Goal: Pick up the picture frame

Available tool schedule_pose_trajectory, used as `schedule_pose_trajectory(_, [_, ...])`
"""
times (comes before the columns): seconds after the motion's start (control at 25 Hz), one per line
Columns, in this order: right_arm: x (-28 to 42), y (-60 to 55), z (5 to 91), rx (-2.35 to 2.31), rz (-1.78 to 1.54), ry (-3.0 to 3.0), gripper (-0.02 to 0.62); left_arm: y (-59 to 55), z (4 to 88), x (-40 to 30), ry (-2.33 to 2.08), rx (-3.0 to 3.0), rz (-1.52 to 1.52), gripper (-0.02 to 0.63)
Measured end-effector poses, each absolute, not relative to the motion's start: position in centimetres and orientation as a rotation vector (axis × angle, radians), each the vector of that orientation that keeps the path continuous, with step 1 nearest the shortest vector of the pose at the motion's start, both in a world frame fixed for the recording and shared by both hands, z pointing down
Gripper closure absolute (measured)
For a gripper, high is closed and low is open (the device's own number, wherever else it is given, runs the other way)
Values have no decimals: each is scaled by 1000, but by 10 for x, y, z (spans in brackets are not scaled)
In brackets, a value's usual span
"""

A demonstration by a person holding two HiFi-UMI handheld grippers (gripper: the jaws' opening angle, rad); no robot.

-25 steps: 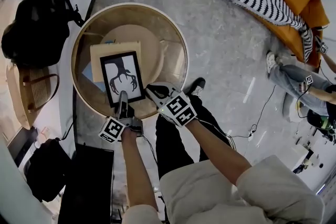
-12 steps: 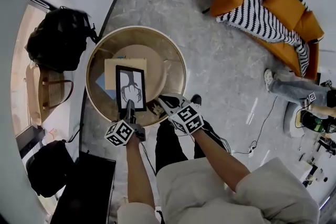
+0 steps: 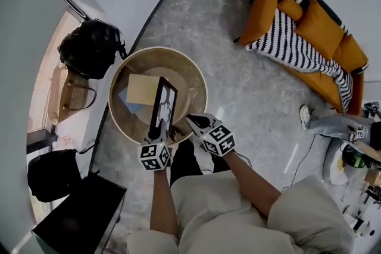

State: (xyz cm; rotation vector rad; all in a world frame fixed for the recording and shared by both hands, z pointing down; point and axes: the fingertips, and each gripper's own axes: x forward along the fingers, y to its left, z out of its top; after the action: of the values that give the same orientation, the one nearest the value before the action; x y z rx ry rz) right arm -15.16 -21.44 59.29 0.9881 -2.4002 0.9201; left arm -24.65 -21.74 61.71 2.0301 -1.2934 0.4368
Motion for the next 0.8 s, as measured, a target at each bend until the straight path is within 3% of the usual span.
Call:
schedule_pose_trajectory(0.36, [-82, -156, 537, 958, 877, -2508, 560, -150, 540, -173, -1459, 2070, 372, 577])
schedule_pose_trajectory(0.8, [-44, -88, 505, 798, 692, -2598, 560, -77, 518, -116, -1562, 2065, 375, 577])
